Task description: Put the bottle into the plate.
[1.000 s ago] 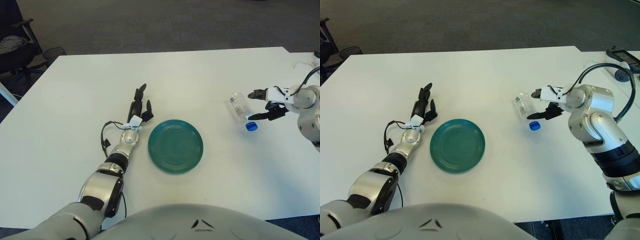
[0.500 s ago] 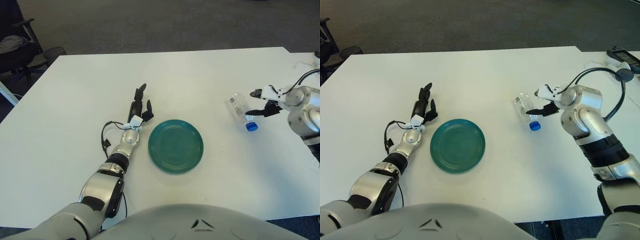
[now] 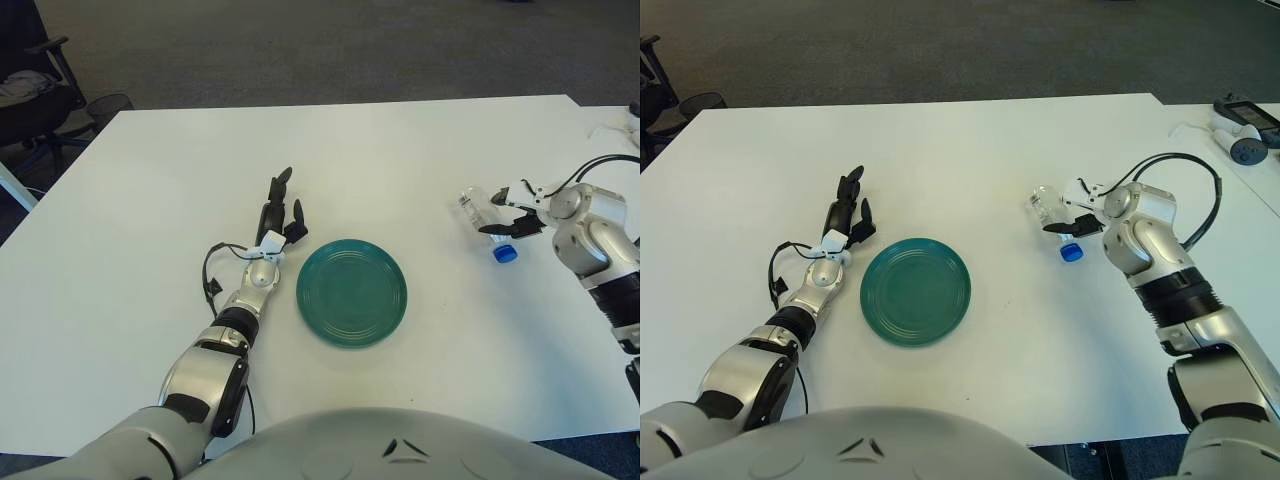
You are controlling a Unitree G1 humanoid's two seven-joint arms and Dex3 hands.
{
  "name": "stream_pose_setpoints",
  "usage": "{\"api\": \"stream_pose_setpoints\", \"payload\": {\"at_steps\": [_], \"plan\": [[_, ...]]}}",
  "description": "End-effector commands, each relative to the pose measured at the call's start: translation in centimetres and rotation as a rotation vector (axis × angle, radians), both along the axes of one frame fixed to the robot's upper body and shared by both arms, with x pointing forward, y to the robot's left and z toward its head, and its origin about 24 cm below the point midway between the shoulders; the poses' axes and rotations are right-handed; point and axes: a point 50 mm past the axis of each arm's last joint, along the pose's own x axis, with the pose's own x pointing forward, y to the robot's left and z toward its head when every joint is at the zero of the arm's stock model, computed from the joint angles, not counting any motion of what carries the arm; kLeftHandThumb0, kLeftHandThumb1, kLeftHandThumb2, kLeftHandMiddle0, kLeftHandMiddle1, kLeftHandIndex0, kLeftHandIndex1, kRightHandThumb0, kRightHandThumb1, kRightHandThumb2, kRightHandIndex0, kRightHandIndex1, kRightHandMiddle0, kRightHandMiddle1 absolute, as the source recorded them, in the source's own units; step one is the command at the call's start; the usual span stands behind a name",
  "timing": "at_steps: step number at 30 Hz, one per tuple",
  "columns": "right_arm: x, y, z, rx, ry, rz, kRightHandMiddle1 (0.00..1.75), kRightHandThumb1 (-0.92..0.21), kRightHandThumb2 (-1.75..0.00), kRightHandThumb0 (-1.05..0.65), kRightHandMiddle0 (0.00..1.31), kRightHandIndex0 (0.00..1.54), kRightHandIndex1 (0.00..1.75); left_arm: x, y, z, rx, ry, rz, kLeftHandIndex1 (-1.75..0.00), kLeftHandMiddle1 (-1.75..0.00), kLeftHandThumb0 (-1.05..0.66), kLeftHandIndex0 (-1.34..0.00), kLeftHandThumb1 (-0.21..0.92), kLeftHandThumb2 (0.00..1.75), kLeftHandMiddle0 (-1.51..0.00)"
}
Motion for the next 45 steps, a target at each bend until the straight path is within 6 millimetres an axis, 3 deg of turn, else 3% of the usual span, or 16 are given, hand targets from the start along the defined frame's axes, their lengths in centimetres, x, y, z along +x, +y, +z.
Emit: {"api": "stream_pose_setpoints", "payload": {"at_steps": [1, 8, 13, 31, 45], "plan": [[0.7, 0.2, 0.0, 0.019, -0.013, 0.009, 0.21, -0.92, -0.46, -1.05, 0.0, 0.0, 0.63, -4.7, -0.1, -5.0, -0.036, 0.225, 0.035, -0.54, -0.01, -0.83, 0.0, 0.92, 1.01, -0.24], [1.2, -0.1, -0.9, 0.02, -0.014, 0.013, 0.1, -0.92, -0.46, -1.05, 0.0, 0.0, 0.4, -4.6, -0.2, -4.9, -0.057, 0.221, 0.041, -0.58, -0.01, -0.82, 0.0, 0.92, 0.99, -0.25], [1.3, 2.5, 1.2, 0.009, -0.057, 0.042, 0.02, -0.92, -0.42, -1.05, 0.0, 0.01, 0.3, -4.6, -0.3, -4.8, -0.068, 0.217, 0.041, -0.6, -0.01, -0.82, 0.0, 0.92, 0.99, -0.26], [0.9, 1.6, 0.4, 0.0, -0.085, -0.037, 0.02, -0.92, -0.35, -1.05, 0.01, 0.08, 0.3, -4.6, -0.4, -4.9, -0.09, 0.216, 0.038, -0.59, -0.01, -0.81, 0.0, 0.92, 0.97, -0.26], [0.5, 1.5, -0.1, -0.018, -0.085, -0.027, 0.0, -0.92, -0.39, -1.05, 0.0, 0.01, 0.23, -4.8, -0.4, -4.9, -0.092, 0.212, 0.047, -0.61, -0.02, -0.78, 0.0, 0.92, 0.97, -0.29]]}}
